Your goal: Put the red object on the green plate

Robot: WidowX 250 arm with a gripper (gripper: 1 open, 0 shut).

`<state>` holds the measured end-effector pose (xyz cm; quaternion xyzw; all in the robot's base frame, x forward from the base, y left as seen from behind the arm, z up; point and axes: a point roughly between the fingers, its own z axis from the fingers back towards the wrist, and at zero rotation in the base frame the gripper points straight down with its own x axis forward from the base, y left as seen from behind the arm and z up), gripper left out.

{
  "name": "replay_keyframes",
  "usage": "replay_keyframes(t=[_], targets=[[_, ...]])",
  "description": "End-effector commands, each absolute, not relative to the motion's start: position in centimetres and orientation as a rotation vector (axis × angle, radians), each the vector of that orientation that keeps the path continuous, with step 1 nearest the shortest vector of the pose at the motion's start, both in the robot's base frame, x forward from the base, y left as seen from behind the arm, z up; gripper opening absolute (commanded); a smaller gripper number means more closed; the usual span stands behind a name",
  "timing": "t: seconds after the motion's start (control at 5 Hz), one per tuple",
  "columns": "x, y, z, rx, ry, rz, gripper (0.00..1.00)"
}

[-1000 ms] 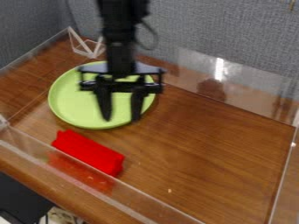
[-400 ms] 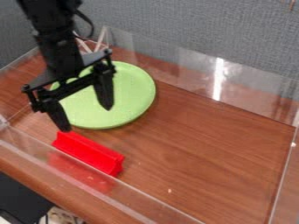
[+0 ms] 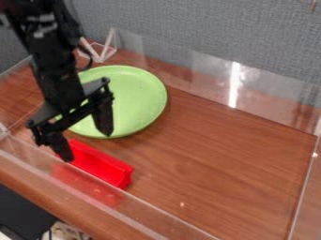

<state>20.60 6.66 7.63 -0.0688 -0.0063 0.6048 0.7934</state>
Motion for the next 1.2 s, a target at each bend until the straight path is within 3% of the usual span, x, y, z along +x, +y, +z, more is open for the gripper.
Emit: replay_keyframes(t=[0.0,0.4,1.0], targets=[[20.8,7.6,6.4,-0.14,-0.056,1.329,1.0],[20.8,9.6,5.2,-0.124,-0.056,1.384,1.0],[20.5,8.3,2.2,-0.096,-0.076,1.577,1.0]])
